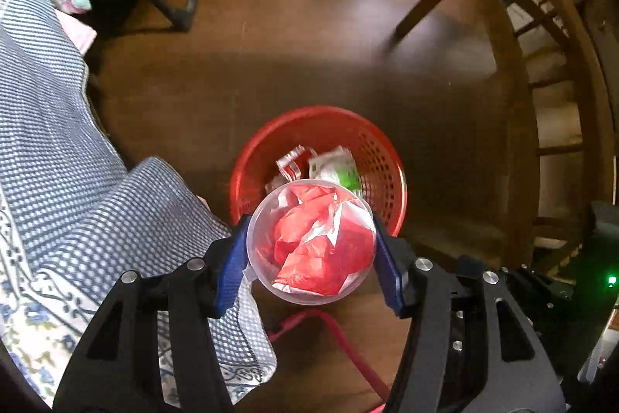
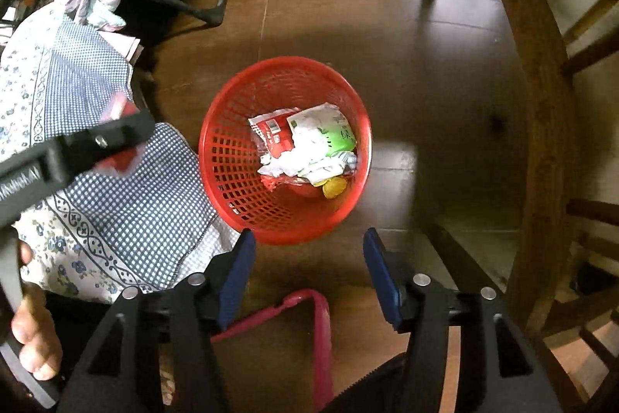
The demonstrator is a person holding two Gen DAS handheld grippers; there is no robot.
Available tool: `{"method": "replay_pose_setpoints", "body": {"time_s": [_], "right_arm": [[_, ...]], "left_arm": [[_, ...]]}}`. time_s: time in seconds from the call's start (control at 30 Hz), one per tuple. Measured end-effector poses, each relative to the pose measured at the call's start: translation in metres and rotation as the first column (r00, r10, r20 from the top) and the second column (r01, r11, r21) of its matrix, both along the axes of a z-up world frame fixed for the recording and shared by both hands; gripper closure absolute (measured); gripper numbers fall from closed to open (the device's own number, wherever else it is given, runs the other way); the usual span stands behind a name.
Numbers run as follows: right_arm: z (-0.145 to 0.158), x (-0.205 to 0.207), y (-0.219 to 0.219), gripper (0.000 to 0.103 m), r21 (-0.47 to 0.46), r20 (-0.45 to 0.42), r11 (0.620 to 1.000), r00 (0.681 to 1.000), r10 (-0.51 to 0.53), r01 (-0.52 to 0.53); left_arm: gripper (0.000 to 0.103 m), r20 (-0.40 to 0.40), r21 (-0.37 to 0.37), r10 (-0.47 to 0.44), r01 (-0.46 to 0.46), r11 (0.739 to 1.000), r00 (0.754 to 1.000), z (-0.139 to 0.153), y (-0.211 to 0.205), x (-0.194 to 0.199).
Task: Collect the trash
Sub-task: 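Swing both tools back over the bed toward the remaining items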
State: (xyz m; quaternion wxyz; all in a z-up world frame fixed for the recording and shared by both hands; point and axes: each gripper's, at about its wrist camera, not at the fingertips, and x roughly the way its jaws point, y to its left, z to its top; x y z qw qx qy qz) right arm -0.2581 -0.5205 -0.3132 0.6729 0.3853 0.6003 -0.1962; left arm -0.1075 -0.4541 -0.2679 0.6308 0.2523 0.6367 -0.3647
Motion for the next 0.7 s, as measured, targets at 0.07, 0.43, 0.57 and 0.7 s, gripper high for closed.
{"method": "replay_pose_setpoints", "body": {"time_s": [0.07,0.43,0.57,0.7], "right_arm": [[-0.002,0.002,0.002,0.046,0.008,0.001,1.0,1.0,0.012,-0.012],[0.003,0.001,0.013,0.046,0.01,-0.019,0.998,0.998,0.063,-0.063],[0.01,-0.005,0.016,0.046,-0.001,-0.029,0.998,0.997,0.069,-0.069],[0.023,-0.009,0.015,0.046,-0.025,-0.028,0.997,0.997,0.069,-0.07]], "left_arm": [[0.045,-0.004,0.013,-0.006,0.006,1.0,1.0,-0.004,0.0,-0.001],[0.027,-0.008,-0.007,0.008,-0.008,1.0,1.0,0.007,-0.003,-0.004],[0.019,0.025,0.008,0.009,-0.009,1.0,1.0,0.011,-0.001,-0.005],[0.018,0.078,-0.015,0.029,-0.028,1.0,0.996,0.033,0.003,-0.004]]}}
